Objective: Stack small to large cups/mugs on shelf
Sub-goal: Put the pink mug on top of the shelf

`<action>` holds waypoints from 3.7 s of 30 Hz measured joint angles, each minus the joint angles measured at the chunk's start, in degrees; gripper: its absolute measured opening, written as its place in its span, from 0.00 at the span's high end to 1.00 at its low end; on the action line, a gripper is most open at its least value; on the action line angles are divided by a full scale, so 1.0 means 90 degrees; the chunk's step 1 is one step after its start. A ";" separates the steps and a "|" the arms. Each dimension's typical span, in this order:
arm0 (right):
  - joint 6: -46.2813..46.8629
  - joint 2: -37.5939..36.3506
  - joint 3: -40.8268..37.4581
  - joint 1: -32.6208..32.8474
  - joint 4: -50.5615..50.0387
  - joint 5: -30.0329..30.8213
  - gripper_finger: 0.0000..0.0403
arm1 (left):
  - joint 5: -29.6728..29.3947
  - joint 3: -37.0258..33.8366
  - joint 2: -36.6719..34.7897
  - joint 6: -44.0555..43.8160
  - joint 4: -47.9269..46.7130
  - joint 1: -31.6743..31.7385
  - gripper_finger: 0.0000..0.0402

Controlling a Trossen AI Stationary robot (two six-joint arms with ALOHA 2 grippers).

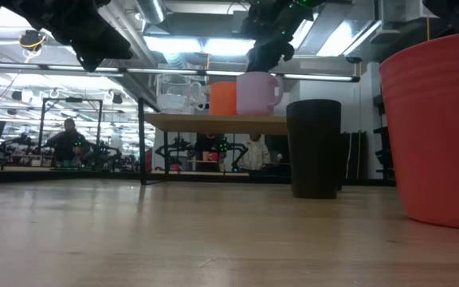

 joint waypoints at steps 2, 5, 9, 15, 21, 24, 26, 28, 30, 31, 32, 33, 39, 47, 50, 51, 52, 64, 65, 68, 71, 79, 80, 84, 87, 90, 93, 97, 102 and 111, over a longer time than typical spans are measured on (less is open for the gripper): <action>0.0032 0.0000 0.0187 0.0007 -0.0122 0.0005 0.64 | 0.0000 0.0000 0.0000 0.0000 0.0000 -0.0001 0.78; 0.0036 -0.0012 0.0529 0.0045 -0.0268 0.0002 0.64 | 0.0000 0.0000 -0.0001 0.0000 0.0000 0.0000 0.78; 0.0194 -0.0015 0.1082 0.0111 -0.0655 -0.0067 0.64 | 0.0000 0.0000 -0.0001 0.0000 0.0000 0.0000 0.78; 0.0919 -0.0024 0.1715 0.0254 -0.1317 -0.0747 0.64 | 0.0000 0.0000 -0.0001 0.0000 0.0000 0.0002 0.78; 0.1254 -0.0018 0.1865 0.0555 -0.1879 -0.0775 0.64 | 0.0000 0.0000 0.0000 0.0002 0.0000 0.0001 0.78; 0.1419 -0.0017 0.1784 0.0716 -0.2037 -0.0779 0.64 | 0.0000 0.0000 -0.0001 0.0021 0.0000 0.0001 0.78; 0.1565 -0.0017 0.1677 0.0810 -0.2169 -0.0784 0.64 | 0.0002 0.0000 -0.0002 0.0049 0.0000 -0.0001 0.78; 0.1694 -0.0012 0.1570 0.0897 -0.2364 -0.0782 0.64 | 0.0000 0.0000 -0.0002 0.0050 0.0000 0.0001 0.78; 0.1840 -0.0012 0.1442 0.1009 -0.2631 -0.0790 0.64 | 0.0000 0.0000 -0.0002 0.0051 0.0000 0.0001 0.78; 0.1890 -0.0012 0.1381 0.1067 -0.2815 -0.0788 0.64 | 0.0000 0.0001 -0.0002 0.0051 -0.0001 -0.0001 0.78; 0.1912 -0.0012 0.1318 0.1138 -0.2973 -0.0785 0.64 | 0.0000 0.0001 -0.0002 0.0051 -0.0002 0.0001 0.78; 0.1943 -0.0020 0.1260 0.1216 -0.3088 -0.0772 0.64 | 0.0000 0.0000 -0.0001 0.0051 0.0000 0.0001 0.78; 0.2361 -0.0815 0.0546 0.1814 -0.3232 -0.0776 0.64 | 0.0000 0.0000 -0.0002 0.0053 -0.0005 0.0002 0.78; 0.3195 -0.2746 -0.2217 0.2256 0.0179 0.0126 0.64 | 0.0000 0.0000 -0.0002 0.0053 -0.0005 -0.0001 0.78; 0.3872 -0.3076 -0.3385 0.2254 0.1653 0.0861 0.64 | 0.0001 0.0000 -0.0002 0.0053 -0.0005 0.0000 0.78; 0.4151 -0.3115 -0.3714 0.2254 0.2113 0.1122 0.64 | 0.0001 0.0000 -0.0001 0.0053 -0.0006 -0.0001 0.78; 0.4333 -0.3135 -0.3998 0.2268 0.2468 0.1347 0.64 | 0.0000 0.0000 -0.0002 0.0053 -0.0006 0.0001 0.78; 0.4686 -0.3147 -0.5221 0.2279 0.3956 0.1770 0.64 | 0.0000 0.0000 -0.0002 0.0053 -0.0024 -0.0001 0.78; 0.4682 -0.3146 -0.5262 0.2273 0.3920 0.1826 0.64 | 0.0000 0.0000 -0.0002 0.0053 -0.0024 -0.0001 0.78; 0.4699 -0.3147 -0.5307 0.2273 0.3877 0.2071 0.64 | 0.0000 0.0001 -0.0002 0.0052 -0.0024 0.0002 0.78; 0.4700 -0.3143 -0.5348 0.2276 0.3781 0.2311 0.64 | 0.0000 0.0000 -0.0002 0.0053 -0.0022 0.0002 0.78; 0.4630 -0.3145 -0.5348 0.2185 0.3679 0.2423 0.64 | 0.0000 0.0000 -0.0002 0.0051 -0.0012 0.0000 0.78; 0.4576 -0.3145 -0.5348 0.2164 0.3638 0.2434 0.64 | 0.0000 0.0000 -0.0002 0.0051 -0.0012 0.0001 0.78; 0.4521 -0.3145 -0.5345 0.2104 0.3389 0.2512 0.64 | 0.0000 0.0000 -0.0002 0.0049 -0.0010 0.0001 0.78; 0.4408 -0.3145 -0.5345 0.2057 0.3286 0.2567 0.64 | 0.0000 0.0002 -0.0002 0.0049 -0.0009 0.0001 0.78; 0.4344 -0.3145 -0.5345 0.2030 0.3240 0.2838 0.64 | 0.0000 0.0001 -0.0002 0.0049 -0.0007 0.0002 0.78; 0.4177 -0.3145 -0.5345 0.2012 0.3176 0.3064 0.64 | 0.0000 0.0000 -0.0002 0.0049 -0.0007 0.0002 0.78; 0.4046 -0.3145 -0.5345 0.1982 0.3115 0.3177 0.64 | 0.0000 0.0000 -0.0002 0.0049 -0.0008 0.0002 0.78; 0.3890 -0.3145 -0.5345 0.1982 0.2922 0.3509 0.64 | 0.0000 0.0000 -0.0002 0.0044 -0.0007 0.0002 0.78; 0.3699 -0.3446 -0.5345 0.2034 0.2873 0.3490 0.64 | 0.0000 0.0000 -0.0002 0.0041 -0.0005 0.0002 0.78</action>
